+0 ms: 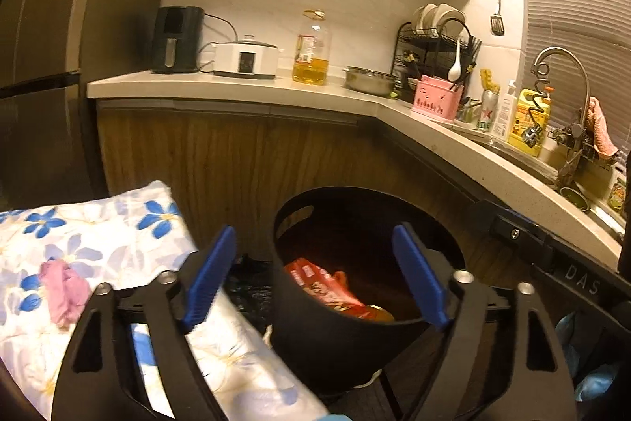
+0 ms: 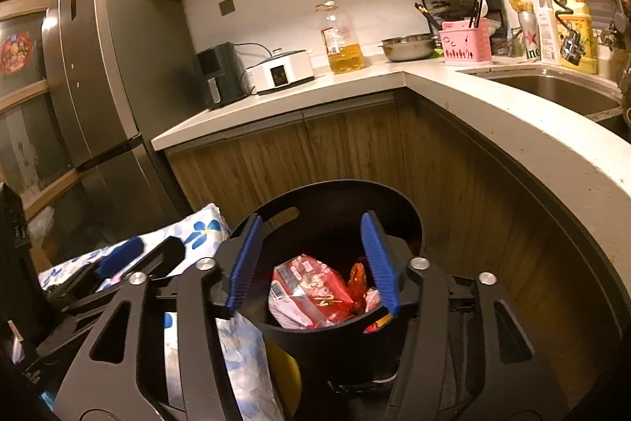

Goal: Collect trash
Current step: 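Move both open grippers back over the table toward the remaining trash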

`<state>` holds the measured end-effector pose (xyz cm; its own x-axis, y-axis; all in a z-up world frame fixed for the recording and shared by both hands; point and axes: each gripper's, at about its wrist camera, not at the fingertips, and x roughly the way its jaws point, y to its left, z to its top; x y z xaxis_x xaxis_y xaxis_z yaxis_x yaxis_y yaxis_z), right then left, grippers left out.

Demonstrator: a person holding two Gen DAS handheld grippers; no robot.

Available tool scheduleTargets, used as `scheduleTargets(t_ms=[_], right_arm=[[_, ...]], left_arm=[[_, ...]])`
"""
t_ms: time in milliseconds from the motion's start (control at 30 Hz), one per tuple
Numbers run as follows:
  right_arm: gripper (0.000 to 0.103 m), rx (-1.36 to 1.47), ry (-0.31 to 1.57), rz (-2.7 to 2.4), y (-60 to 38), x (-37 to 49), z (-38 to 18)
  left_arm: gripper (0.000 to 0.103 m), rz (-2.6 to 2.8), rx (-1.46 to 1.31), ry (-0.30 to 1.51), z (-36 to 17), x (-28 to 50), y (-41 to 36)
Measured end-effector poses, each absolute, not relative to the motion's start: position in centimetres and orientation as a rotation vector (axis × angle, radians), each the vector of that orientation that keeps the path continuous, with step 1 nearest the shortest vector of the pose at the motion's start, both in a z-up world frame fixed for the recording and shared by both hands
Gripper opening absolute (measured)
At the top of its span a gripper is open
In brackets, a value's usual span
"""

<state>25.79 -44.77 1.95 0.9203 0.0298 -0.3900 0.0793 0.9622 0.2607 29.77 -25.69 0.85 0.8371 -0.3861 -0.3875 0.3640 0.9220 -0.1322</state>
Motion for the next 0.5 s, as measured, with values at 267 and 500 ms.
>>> scheduleTargets(t_ms=[267,500], right_arm=[[0.079,0.253,0.405,-0.081,-42.8,23.3,1.5],[0.084,0.216,0.393,-0.124,-41.0,20.7,1.6]], left_arm=[[0.094,-0.277,-0.011,0.383,1.3,26.2,-22.8],[0.097,-0.164,-0.002,0.407,0.8,23.8,-19.9]])
